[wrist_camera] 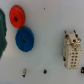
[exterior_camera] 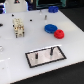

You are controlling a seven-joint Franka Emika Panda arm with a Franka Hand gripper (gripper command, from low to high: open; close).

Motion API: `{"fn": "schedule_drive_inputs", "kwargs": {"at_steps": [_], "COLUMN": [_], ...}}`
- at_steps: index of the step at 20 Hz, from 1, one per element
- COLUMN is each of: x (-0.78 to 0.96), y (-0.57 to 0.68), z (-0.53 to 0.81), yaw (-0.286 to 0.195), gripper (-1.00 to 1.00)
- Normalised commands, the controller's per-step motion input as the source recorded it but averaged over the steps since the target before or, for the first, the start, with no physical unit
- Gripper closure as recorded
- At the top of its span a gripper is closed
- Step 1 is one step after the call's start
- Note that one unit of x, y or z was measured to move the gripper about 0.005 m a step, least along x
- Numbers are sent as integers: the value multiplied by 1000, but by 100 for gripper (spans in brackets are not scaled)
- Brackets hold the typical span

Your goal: Insert the blue gear onto the right peg, followed by the red gear

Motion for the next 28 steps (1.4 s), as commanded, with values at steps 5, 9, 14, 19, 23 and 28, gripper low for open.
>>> {"fn": "schedule_drive_inputs", "kwargs": {"at_steps": [5,9,14,19,23,28], "x": [-653,-628,-432,-372,-370,-299], "y": [639,637,438,229,107,32], "z": [-183,-236,-439,-573,-637,-628], "yaw": [0,0,0,0,0,0], "gripper": [-100,-100,-100,-100,-100,-100]}}
